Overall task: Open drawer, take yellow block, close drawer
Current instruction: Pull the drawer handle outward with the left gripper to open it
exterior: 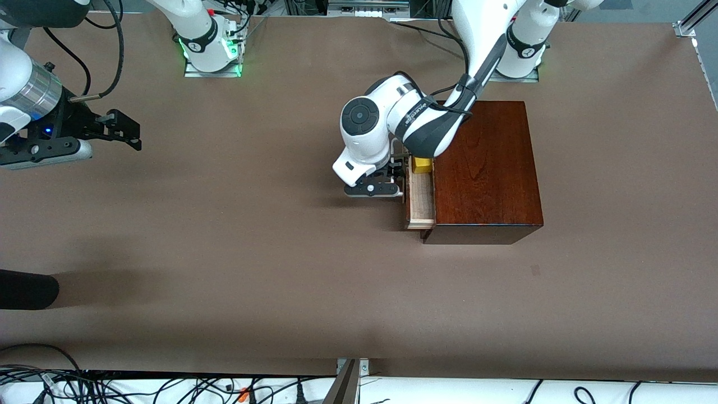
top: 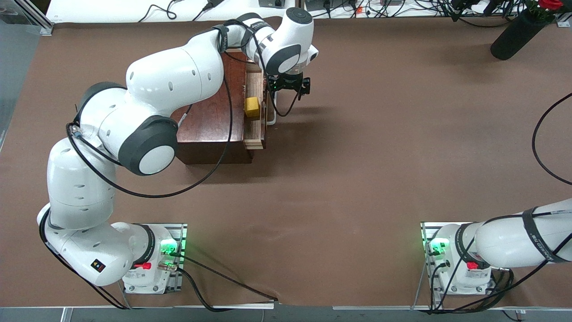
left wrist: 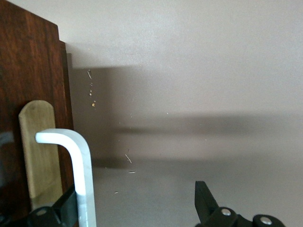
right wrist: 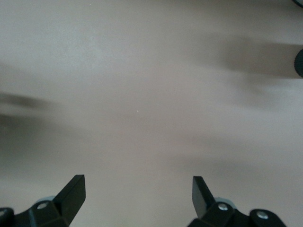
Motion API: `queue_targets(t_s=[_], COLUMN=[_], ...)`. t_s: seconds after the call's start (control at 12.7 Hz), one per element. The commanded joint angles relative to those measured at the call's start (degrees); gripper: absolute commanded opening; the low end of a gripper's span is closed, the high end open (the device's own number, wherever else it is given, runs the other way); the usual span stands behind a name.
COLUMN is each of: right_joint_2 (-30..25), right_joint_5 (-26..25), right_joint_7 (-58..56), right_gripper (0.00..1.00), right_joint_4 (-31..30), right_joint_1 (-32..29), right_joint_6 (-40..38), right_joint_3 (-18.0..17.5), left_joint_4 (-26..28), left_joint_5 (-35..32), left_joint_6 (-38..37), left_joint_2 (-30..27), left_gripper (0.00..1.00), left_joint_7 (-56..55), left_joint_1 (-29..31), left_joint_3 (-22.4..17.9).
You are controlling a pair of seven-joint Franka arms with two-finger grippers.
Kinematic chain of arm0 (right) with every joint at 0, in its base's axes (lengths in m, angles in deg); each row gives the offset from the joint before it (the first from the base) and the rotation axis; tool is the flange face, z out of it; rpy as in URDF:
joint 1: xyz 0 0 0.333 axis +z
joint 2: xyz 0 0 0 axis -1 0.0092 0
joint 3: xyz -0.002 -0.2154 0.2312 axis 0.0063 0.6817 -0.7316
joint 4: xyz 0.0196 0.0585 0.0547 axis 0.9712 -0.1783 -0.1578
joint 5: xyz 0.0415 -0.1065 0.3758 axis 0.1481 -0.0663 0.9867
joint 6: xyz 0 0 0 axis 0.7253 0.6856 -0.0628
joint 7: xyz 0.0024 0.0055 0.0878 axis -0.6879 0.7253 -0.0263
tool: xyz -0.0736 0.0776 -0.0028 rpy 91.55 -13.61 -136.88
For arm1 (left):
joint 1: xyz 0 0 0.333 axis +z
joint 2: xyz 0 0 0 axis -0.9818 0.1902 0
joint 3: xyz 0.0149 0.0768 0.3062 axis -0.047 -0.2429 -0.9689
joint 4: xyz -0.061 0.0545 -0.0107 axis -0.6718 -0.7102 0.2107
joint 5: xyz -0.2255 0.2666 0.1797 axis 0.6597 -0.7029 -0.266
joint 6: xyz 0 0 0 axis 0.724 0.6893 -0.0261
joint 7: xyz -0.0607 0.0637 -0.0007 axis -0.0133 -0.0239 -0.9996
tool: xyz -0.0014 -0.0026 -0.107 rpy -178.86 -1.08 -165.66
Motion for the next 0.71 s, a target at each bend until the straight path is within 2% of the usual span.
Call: queue_targets(t_s=[0.0, 0.63], right_joint_2=[-0.02, 0.07], right_joint_5=[0.76, 0.85], right_joint_7=[0.44, 0.45], right_gripper=[1.0, 1.0], right_joint_4=[0.62, 0.44], right_joint_1=[-0.28, -0.37], right_joint_6=[-0.25, -0.51], right_joint_3=[-0.09, 0.09], left_joint_4=[-3.01, -2.93], left_joint_5=[5.87, 5.52], left_joint_6=[5.68, 5.59], left_joint_2=[3.77, 3.77], left_gripper=[1.0, 1.0], left_joint_7=[-4.46, -4.55], left_joint_1=[-2.6, -3.65], left_joint_3=[2.73, 2.73])
